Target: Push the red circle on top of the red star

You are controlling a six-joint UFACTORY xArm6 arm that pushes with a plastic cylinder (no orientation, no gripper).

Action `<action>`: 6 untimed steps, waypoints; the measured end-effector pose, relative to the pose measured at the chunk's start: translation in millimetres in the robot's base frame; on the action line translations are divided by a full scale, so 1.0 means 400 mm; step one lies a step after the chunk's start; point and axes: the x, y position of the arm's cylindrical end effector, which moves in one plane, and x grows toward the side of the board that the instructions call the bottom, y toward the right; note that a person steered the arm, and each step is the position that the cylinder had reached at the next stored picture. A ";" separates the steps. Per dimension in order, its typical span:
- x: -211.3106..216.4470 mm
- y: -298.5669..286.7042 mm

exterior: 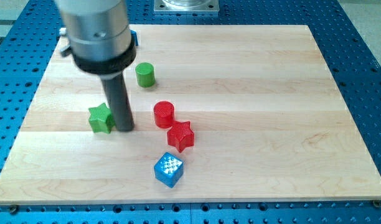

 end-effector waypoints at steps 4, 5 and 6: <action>-0.104 0.146; -0.109 0.153; -0.113 0.154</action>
